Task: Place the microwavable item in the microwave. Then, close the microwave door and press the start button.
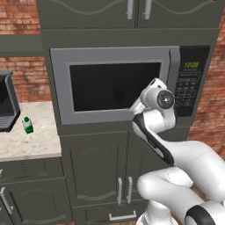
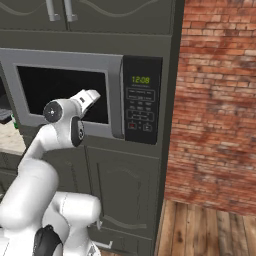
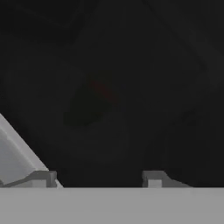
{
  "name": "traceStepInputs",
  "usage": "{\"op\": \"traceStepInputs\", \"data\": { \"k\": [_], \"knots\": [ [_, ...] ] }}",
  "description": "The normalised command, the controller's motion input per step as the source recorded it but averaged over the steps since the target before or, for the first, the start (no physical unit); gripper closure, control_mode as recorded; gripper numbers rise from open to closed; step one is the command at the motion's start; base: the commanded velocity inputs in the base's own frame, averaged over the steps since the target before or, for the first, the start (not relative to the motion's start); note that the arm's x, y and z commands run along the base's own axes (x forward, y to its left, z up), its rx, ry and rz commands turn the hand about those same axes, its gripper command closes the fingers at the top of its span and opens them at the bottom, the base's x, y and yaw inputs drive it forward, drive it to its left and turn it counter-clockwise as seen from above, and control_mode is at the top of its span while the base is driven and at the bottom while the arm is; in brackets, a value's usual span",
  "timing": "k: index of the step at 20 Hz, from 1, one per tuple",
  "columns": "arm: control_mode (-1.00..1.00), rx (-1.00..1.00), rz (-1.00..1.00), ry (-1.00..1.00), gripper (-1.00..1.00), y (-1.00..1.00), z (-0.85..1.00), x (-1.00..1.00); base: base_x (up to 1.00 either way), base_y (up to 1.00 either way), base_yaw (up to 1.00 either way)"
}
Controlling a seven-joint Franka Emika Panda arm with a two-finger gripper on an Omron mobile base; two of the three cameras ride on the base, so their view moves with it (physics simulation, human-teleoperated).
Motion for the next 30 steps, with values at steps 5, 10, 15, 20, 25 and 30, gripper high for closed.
{"op": "traceStepInputs", "data": {
  "k": [5,10,15,20,25,30],
  "knots": [
    [-1.00,0.00,0.24,0.00,-1.00,0.32,0.13,-0.94,0.00,0.00,0.00],
    [-1.00,0.00,0.25,-0.07,-1.00,-0.04,0.31,-1.00,0.00,0.00,0.00],
    [-1.00,0.04,0.12,-0.05,-1.00,-0.75,0.47,-1.00,0.00,0.00,0.00],
    [-1.00,0.06,0.05,0.00,-1.00,-1.00,0.16,-1.00,0.00,0.00,0.00],
    [-1.00,0.01,0.03,0.00,-1.00,-0.56,-0.38,-0.42,0.00,0.00,0.00],
    [-1.00,0.00,-0.02,0.00,-1.00,-0.21,-0.58,0.09,0.00,0.00,0.00]
  ]
}}
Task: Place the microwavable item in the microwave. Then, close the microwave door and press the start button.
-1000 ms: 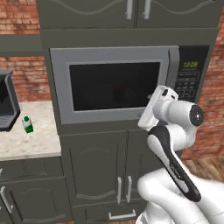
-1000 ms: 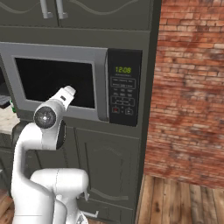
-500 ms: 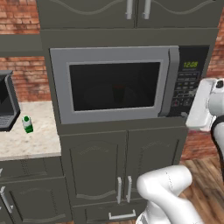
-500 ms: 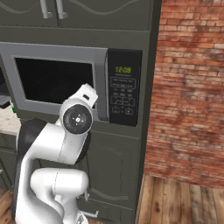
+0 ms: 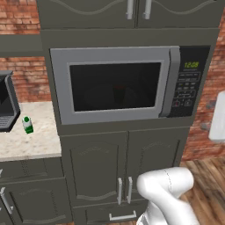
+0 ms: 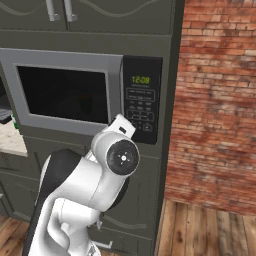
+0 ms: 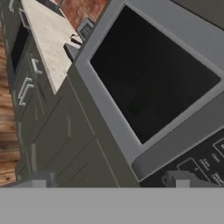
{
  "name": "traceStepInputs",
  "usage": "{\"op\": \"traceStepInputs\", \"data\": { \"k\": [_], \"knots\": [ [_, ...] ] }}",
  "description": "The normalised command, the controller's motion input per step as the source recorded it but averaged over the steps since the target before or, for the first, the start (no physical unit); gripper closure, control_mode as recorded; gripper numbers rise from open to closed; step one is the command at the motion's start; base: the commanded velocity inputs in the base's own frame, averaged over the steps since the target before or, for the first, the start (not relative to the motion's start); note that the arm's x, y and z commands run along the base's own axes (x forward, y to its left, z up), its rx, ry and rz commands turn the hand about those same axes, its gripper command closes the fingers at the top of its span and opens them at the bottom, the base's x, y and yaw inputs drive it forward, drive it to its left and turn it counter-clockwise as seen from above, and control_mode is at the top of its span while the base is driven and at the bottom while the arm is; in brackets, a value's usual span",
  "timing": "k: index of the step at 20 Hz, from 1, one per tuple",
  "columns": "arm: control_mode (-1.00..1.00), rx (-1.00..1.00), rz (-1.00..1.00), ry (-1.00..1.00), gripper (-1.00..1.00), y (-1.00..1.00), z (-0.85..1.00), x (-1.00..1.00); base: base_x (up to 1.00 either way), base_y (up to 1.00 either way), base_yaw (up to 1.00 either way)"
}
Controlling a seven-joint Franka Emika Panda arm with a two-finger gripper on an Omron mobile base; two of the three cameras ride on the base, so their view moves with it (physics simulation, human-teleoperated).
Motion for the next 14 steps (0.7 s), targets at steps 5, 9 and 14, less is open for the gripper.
{"op": "traceStepInputs", "data": {
  "k": [5,9,14],
  "knots": [
    [-1.00,0.00,-0.03,0.00,-1.00,-0.19,-0.42,0.26,0.00,0.00,0.00],
    [-1.00,0.00,-0.01,0.00,-1.00,-0.27,-0.24,0.32,0.00,0.00,0.00],
    [-1.00,0.01,0.00,0.00,-1.00,-0.29,-0.08,0.43,0.00,0.00,0.00]
  ]
}}
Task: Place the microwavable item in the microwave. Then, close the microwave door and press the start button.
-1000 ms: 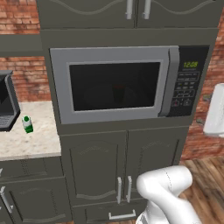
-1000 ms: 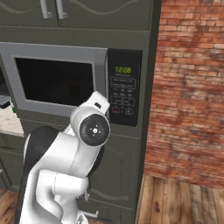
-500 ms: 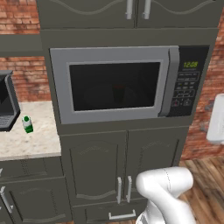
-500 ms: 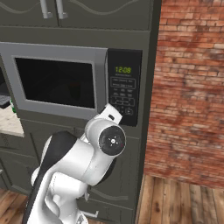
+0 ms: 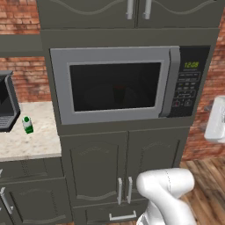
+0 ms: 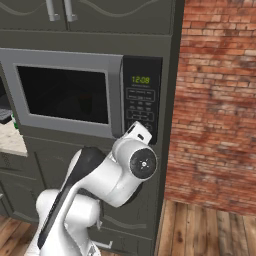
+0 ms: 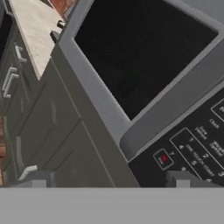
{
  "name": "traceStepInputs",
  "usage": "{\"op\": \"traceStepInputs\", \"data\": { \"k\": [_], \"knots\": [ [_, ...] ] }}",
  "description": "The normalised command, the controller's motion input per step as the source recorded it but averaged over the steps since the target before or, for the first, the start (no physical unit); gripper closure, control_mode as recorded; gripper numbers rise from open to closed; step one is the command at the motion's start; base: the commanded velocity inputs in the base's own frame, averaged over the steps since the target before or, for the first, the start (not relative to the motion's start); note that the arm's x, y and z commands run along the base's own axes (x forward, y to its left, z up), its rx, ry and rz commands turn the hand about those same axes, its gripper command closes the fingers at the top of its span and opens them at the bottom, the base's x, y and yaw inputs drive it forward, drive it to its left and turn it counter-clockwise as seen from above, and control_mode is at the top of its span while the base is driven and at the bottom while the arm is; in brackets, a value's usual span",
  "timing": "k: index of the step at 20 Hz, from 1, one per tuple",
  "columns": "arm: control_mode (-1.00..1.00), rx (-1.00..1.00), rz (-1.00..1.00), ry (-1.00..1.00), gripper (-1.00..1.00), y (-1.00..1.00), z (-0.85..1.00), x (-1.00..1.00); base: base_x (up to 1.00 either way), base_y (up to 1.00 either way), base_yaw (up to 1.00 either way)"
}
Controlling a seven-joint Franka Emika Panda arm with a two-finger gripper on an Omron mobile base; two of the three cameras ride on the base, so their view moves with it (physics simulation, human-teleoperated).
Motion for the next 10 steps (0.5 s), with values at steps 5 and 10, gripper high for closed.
{"op": "traceStepInputs", "data": {
  "k": [5,10],
  "knots": [
    [-1.00,0.03,0.00,0.00,-1.00,-0.17,-0.06,0.52,0.00,0.00,0.00],
    [-1.00,0.01,0.00,0.00,-1.00,-0.07,-0.22,0.55,0.00,0.00,0.00]
  ]
}}
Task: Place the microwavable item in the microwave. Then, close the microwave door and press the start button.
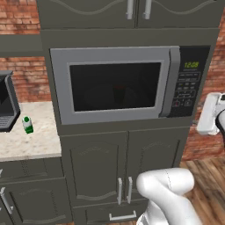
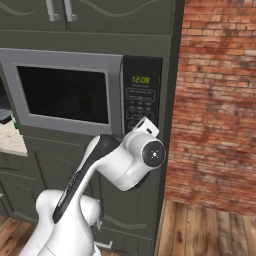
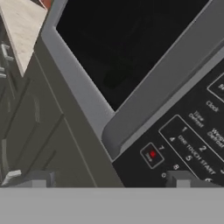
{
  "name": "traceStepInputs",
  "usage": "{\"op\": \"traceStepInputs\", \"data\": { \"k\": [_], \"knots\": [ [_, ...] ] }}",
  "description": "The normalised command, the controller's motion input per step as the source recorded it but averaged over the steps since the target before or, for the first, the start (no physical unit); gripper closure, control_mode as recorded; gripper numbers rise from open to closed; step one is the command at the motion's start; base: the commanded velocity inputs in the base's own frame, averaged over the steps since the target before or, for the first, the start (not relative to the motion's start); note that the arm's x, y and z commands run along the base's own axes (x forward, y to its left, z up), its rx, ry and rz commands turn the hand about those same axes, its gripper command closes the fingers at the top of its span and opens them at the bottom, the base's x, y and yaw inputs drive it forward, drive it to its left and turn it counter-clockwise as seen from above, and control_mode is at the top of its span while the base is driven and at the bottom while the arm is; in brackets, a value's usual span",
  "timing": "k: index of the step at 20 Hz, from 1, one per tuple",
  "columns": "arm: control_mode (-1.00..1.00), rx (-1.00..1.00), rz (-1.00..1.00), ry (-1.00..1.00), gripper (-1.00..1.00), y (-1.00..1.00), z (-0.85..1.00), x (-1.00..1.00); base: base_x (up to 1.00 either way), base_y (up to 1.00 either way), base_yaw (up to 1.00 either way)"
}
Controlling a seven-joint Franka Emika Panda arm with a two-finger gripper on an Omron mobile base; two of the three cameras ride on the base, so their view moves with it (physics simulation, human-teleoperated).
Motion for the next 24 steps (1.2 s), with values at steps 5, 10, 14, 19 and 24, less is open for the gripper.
{"op": "traceStepInputs", "data": {
  "k": [5,10,14,19,24],
  "knots": [
    [-1.00,0.00,0.00,0.00,-1.00,-0.01,-0.32,0.47,0.00,0.00,0.00],
    [-1.00,0.00,0.00,0.00,-1.00,-0.02,-0.26,0.42,0.00,0.00,0.00],
    [-1.00,0.00,0.00,0.00,-1.00,-0.05,-0.21,0.34,0.00,0.00,0.00],
    [-1.00,0.00,0.00,0.00,-1.00,-0.08,-0.21,0.32,0.00,0.00,0.00],
    [-1.00,0.00,0.00,0.00,-1.00,-0.16,-0.06,0.13,0.00,0.00,0.00]
  ]
}}
